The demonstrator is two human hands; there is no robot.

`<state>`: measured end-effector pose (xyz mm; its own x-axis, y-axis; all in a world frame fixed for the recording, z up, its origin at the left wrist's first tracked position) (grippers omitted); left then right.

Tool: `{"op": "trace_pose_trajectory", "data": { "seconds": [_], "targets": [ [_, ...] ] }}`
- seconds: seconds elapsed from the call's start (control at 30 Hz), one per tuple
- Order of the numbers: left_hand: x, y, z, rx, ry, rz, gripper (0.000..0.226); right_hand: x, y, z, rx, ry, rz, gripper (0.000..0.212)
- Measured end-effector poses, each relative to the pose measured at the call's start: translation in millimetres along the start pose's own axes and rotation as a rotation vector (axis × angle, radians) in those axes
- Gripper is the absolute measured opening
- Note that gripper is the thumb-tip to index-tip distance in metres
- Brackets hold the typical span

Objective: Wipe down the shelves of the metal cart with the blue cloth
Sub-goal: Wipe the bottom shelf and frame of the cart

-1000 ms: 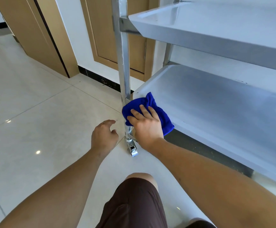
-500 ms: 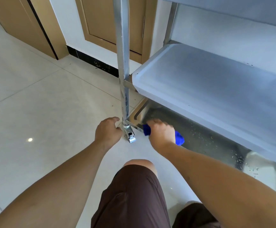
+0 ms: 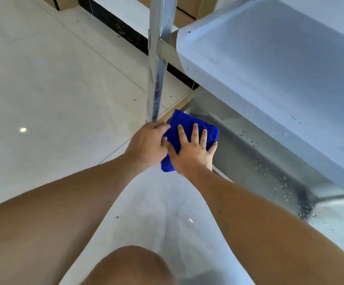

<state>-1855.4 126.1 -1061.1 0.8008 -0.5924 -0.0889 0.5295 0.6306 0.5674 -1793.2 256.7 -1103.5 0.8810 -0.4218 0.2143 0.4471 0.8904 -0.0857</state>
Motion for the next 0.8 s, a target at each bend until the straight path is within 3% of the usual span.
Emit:
{"op": "trace_pose_trajectory", "data": {
  "seconds": [0.17, 0.3, 0.5, 0.63, 0.8],
  "targets": [
    [-46.6, 10.9, -21.0, 0.003, 0.024, -0.051, 0.041, -36.6, 17.3, 5.5, -0.1, 0.02, -0.126, 0.076],
    [-78.4, 16.6, -38.8, 0.004, 0.036, 0.002, 0.036, -72.0, 29.9, 10.3, -0.036, 0.043, -0.223, 0.071],
    [-89.2, -0.4, -67.8, -0.077, 0.324, -0.014, 0.036, -131.6, 35.0, 19.2, 0.016, 0.091, -0.322, 0.088],
    [-89.3, -3.9, -69.6, -0.058, 0.277, -0.033, 0.045, -151.6, 35.5, 23.9, -0.045, 0.151, -0.383, 0.093],
    [-86.1, -8.4, -75.5, -0.202, 0.284, -0.089, 0.058, -176.3, 42.6, 36.2, -0.069, 0.202, -0.376, 0.088]
  ]
}}
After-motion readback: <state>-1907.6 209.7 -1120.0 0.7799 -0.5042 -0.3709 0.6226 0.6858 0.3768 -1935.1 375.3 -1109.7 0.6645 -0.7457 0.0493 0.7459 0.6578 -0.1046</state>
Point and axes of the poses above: each hand's wrist, its own x-axis away from the middle knuckle, its own z-axis out of the back of the hand, y = z × x, the point moved 2 cm from there along -x, towards the middle knuckle, and after that the axes turned 2 degrees about -y, right-handed, at the moved point
